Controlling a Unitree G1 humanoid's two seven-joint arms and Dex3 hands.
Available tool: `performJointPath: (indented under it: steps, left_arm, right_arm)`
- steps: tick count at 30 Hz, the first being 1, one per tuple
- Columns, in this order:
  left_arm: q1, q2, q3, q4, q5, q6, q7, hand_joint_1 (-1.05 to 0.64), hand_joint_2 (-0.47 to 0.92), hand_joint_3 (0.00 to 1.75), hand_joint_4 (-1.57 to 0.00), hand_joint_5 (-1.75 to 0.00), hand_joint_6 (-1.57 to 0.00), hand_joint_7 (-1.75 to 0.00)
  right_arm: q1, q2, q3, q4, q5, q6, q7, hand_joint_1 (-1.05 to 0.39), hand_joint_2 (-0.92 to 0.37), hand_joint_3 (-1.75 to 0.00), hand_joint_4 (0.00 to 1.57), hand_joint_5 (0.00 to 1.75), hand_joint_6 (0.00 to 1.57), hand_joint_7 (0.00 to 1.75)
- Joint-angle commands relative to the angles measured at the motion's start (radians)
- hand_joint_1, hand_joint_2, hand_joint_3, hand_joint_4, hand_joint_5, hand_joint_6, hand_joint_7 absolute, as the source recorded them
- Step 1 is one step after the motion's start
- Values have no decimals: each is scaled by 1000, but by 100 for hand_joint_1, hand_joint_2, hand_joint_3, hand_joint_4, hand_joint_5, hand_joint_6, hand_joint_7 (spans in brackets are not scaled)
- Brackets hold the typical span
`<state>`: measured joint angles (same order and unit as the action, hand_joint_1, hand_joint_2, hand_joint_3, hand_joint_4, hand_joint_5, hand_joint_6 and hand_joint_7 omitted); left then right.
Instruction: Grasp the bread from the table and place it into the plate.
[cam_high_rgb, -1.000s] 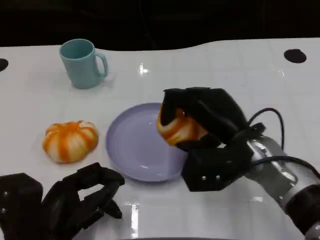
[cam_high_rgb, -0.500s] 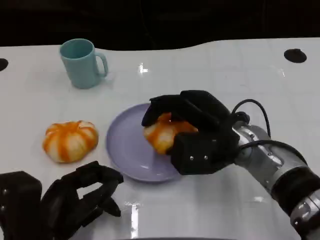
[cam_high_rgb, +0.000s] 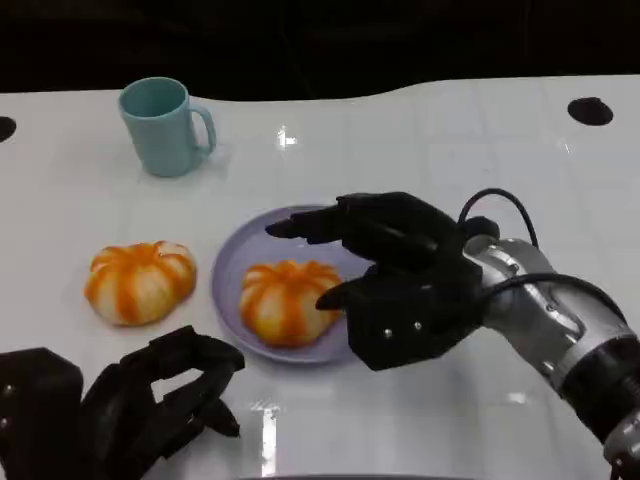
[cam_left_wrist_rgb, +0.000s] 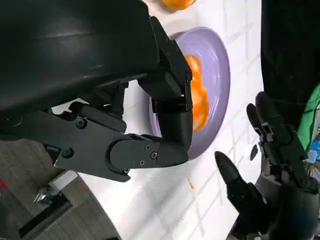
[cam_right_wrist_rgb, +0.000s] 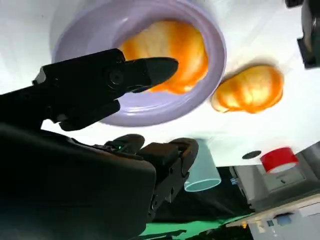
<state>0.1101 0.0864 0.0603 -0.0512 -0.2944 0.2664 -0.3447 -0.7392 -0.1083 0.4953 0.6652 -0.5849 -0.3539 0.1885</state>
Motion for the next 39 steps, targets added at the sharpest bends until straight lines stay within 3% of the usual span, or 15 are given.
performJointPath:
  steps: [1, 7, 13, 16, 20, 25, 27, 29, 31, 36, 39]
  left_arm:
    - [9, 15, 11, -7, 1, -12, 1, -47, 92, 38, -59, -163, -62, -122]
    - [6, 16, 5, 0, 7, -20, -2, -46, 92, 41, -56, -164, -61, -123]
    - [-3, 11, 2, 7, 8, -14, 3, -47, 92, 39, -58, -164, -62, -123]
    - [-7, 11, 1, 9, 5, -14, -1, -48, 92, 38, -58, -164, -62, -123]
    - [-8, 9, 0, 8, 1, -14, -2, -49, 92, 37, -60, -164, -63, -123]
    - [-7, 9, 0, 8, -2, -15, -8, -50, 92, 37, -59, -164, -63, -122]
    - [-7, 9, -1, 5, -3, -10, -6, -50, 92, 37, -59, -163, -63, -122]
    - [-7, 9, -3, 3, 0, -8, -4, -50, 92, 36, -59, -163, -63, -122]
    - [-9, 10, -5, 6, 2, -10, -5, -50, 92, 36, -60, -163, -64, -122]
    - [-13, 8, -2, 11, -2, -9, -4, -51, 92, 34, -62, -163, -66, -121]
    - [-14, 7, -1, 9, -4, -5, -3, -51, 92, 35, -62, -163, -66, -121]
  right_arm:
    - [36, -39, -1, -66, 6, 7, 29, -59, -92, -18, 10, 23, 27, 0]
    - [107, -74, -31, -163, 35, 22, 48, -55, -92, -18, 14, 26, 28, 1]
    - [298, -92, -161, -337, 206, 8, 39, -44, -92, -17, 35, 41, 42, 7]
    - [355, -101, -200, -392, 286, -10, 67, -38, -92, -21, 32, 65, 46, 8]
    - [469, -131, -251, -520, 396, 26, 133, -30, -92, -22, 39, 94, 61, 15]
    - [573, -127, -297, -601, 500, 25, 156, -19, -92, -22, 52, 114, 76, 24]
    - [600, -120, -313, -605, 541, 12, 162, -17, -92, -29, 52, 129, 75, 41]
    - [622, -119, -325, -618, 564, 15, 164, -17, -90, -34, 52, 135, 63, 67]
    - [652, -122, -338, -645, 586, 36, 164, -19, -81, -60, 54, 147, 54, 101]
    - [727, -129, -365, -701, 617, 66, 168, -12, -60, -109, 56, 158, 51, 131]
    - [772, -139, -378, -733, 625, 83, 174, -9, -56, -122, 58, 159, 53, 139]
